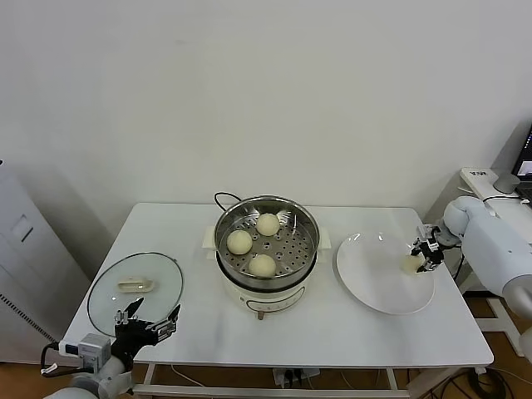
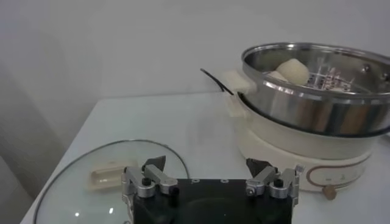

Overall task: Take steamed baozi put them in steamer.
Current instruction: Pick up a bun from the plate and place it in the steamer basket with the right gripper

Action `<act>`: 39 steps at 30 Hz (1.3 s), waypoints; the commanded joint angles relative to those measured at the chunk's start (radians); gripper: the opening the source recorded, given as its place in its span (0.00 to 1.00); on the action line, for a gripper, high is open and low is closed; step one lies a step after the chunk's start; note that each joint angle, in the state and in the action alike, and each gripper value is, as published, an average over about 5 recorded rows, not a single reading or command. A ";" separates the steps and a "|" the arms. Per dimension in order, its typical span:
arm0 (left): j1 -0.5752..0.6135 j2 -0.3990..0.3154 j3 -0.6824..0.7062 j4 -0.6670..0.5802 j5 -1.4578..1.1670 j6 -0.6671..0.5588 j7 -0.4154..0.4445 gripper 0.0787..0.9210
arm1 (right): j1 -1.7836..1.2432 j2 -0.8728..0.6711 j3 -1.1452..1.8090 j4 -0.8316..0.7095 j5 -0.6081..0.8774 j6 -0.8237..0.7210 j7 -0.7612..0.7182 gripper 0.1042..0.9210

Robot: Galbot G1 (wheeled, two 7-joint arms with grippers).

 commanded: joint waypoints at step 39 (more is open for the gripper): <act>-0.004 0.004 0.011 -0.011 0.022 0.012 -0.010 0.88 | 0.780 0.163 -1.010 0.631 1.277 -0.665 0.174 0.44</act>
